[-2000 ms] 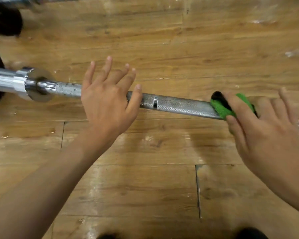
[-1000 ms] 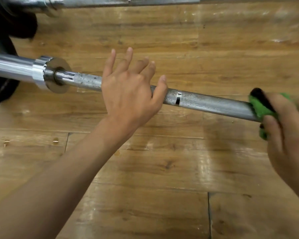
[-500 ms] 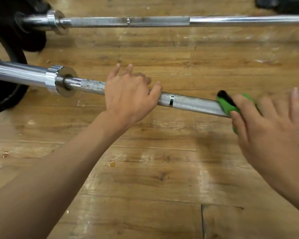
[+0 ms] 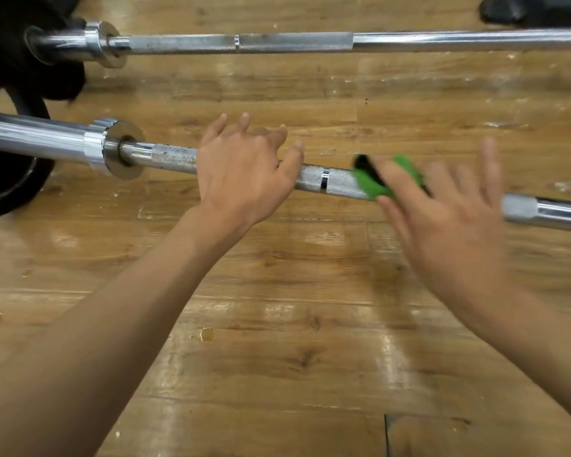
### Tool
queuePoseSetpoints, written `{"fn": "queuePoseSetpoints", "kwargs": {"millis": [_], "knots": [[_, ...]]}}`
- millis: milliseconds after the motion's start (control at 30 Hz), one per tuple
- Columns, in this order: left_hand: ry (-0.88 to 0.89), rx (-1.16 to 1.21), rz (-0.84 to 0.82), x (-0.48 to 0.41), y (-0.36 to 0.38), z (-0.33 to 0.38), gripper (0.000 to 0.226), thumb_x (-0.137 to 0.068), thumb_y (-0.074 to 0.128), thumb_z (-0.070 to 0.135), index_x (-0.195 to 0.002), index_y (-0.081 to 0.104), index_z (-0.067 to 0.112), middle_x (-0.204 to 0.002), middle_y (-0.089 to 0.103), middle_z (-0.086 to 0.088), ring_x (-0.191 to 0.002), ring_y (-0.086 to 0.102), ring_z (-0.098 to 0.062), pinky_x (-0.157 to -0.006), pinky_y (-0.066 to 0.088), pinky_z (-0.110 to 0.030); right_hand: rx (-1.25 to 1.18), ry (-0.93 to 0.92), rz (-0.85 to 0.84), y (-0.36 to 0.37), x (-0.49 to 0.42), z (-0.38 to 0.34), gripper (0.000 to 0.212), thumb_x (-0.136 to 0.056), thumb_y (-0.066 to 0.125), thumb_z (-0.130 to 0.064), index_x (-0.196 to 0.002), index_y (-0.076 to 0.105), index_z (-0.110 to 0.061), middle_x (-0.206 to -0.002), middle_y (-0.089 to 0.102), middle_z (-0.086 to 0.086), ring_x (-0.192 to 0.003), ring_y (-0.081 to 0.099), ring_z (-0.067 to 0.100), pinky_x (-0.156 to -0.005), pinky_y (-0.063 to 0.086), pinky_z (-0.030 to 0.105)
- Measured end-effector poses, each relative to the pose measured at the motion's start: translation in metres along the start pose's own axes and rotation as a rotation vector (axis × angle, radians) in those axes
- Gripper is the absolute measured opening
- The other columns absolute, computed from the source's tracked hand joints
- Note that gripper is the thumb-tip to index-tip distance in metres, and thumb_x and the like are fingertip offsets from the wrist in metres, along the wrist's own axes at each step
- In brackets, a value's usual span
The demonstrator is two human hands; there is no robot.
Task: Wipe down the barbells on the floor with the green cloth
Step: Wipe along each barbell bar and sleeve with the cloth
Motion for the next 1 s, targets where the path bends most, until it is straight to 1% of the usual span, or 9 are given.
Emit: {"fn": "queuePoseSetpoints", "kwargs": {"millis": [133, 233, 367, 433, 533, 667, 767, 833, 1000], "knots": [[0.002, 0.014, 0.025, -0.004, 0.002, 0.001, 0.071, -0.095, 0.020, 0.054, -0.137, 0.070, 0.024, -0.130, 0.073, -0.009, -0.146, 0.048, -0.027, -0.122, 0.022, -0.042, 0.032, 0.153, 0.016, -0.009, 0.034, 0.057, 0.038, -0.112, 0.049, -0.033, -0.148, 0.056, -0.023, -0.117, 0.059, 0.021, -0.103, 0.050, 0.042, -0.126, 0.012, 0.060], [0.012, 0.009, 0.031, -0.006, 0.005, 0.002, 0.076, -0.092, 0.015, 0.056, -0.136, 0.070, 0.025, -0.130, 0.073, -0.006, -0.146, 0.048, -0.026, -0.121, 0.022, -0.041, -0.017, 0.221, 0.017, -0.006, 0.023, 0.040, 0.037, -0.112, 0.045, -0.029, -0.146, 0.057, -0.022, -0.113, 0.058, 0.020, -0.107, 0.051, 0.043, -0.126, 0.013, 0.060], [0.032, 0.011, 0.083, -0.003, 0.001, 0.002, 0.071, -0.096, 0.020, 0.052, -0.132, 0.073, 0.022, -0.125, 0.075, -0.008, -0.141, 0.053, -0.028, -0.119, 0.028, -0.043, 0.009, 0.048, 0.026, 0.010, -0.016, -0.039, 0.041, -0.108, 0.053, -0.027, -0.149, 0.053, -0.023, -0.117, 0.065, 0.010, -0.109, 0.058, 0.039, -0.127, 0.014, 0.058], [0.053, 0.011, 0.100, 0.000, 0.001, 0.001, 0.066, -0.098, 0.023, 0.050, -0.127, 0.076, 0.021, -0.120, 0.077, -0.010, -0.140, 0.055, -0.029, -0.118, 0.030, -0.044, 0.026, -0.045, 0.047, 0.012, -0.023, -0.050, 0.044, -0.108, 0.052, -0.027, -0.152, 0.050, -0.025, -0.121, 0.066, 0.008, -0.115, 0.061, 0.036, -0.126, 0.014, 0.058], [0.056, 0.031, 0.108, 0.005, 0.002, -0.004, 0.062, -0.100, 0.026, 0.047, -0.120, 0.079, 0.022, -0.114, 0.078, -0.009, -0.141, 0.053, -0.030, -0.119, 0.027, -0.044, 0.065, -0.060, 0.025, 0.002, 0.002, -0.011, 0.043, -0.111, 0.047, -0.032, -0.154, 0.048, -0.028, -0.122, 0.065, 0.007, -0.116, 0.059, 0.034, -0.127, 0.012, 0.058], [0.056, 0.037, 0.141, 0.016, -0.001, -0.005, 0.060, -0.101, 0.027, 0.046, -0.123, 0.078, 0.022, -0.113, 0.079, -0.011, -0.141, 0.054, -0.031, -0.121, 0.023, -0.042, 0.116, 0.161, 0.005, -0.024, 0.054, 0.085, 0.041, -0.112, 0.042, -0.032, -0.149, 0.054, -0.018, -0.108, 0.059, 0.019, -0.106, 0.050, 0.041, -0.123, 0.019, 0.064], [0.081, 0.048, 0.159, 0.028, -0.003, -0.004, 0.058, -0.104, 0.029, 0.042, -0.127, 0.076, 0.019, -0.115, 0.078, -0.012, -0.140, 0.055, -0.032, -0.122, 0.026, -0.044, 0.112, 0.323, -0.054, -0.035, 0.072, 0.112, 0.044, -0.113, 0.034, -0.032, -0.147, 0.056, -0.016, -0.102, 0.055, 0.020, -0.099, 0.050, 0.045, -0.122, 0.019, 0.064], [0.083, 0.053, 0.166, 0.038, -0.006, -0.003, 0.057, -0.105, 0.029, 0.042, -0.129, 0.075, 0.019, -0.119, 0.077, -0.010, -0.141, 0.054, -0.032, -0.123, 0.027, -0.045, 0.066, 0.352, -0.075, -0.035, 0.066, 0.095, 0.047, -0.113, 0.029, -0.033, -0.143, 0.059, -0.015, -0.103, 0.059, 0.019, -0.098, 0.051, 0.043, -0.124, 0.017, 0.061], [0.099, 0.072, 0.172, 0.069, -0.013, -0.002, 0.057, -0.107, 0.030, 0.045, -0.136, 0.070, 0.017, -0.130, 0.073, -0.005, -0.143, 0.052, -0.033, -0.121, 0.030, -0.049, -0.101, 0.124, -0.159, -0.020, 0.030, -0.031, 0.044, -0.108, 0.038, -0.034, -0.145, 0.058, -0.018, -0.111, 0.064, 0.010, -0.102, 0.056, 0.037, -0.125, 0.022, 0.056]]}}
Point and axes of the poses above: each hand's wrist, its own x-axis away from the middle knuckle, its own y-axis out of the palm, z = x × y, the point moved 6 cm from there along -x, towards the middle knuckle
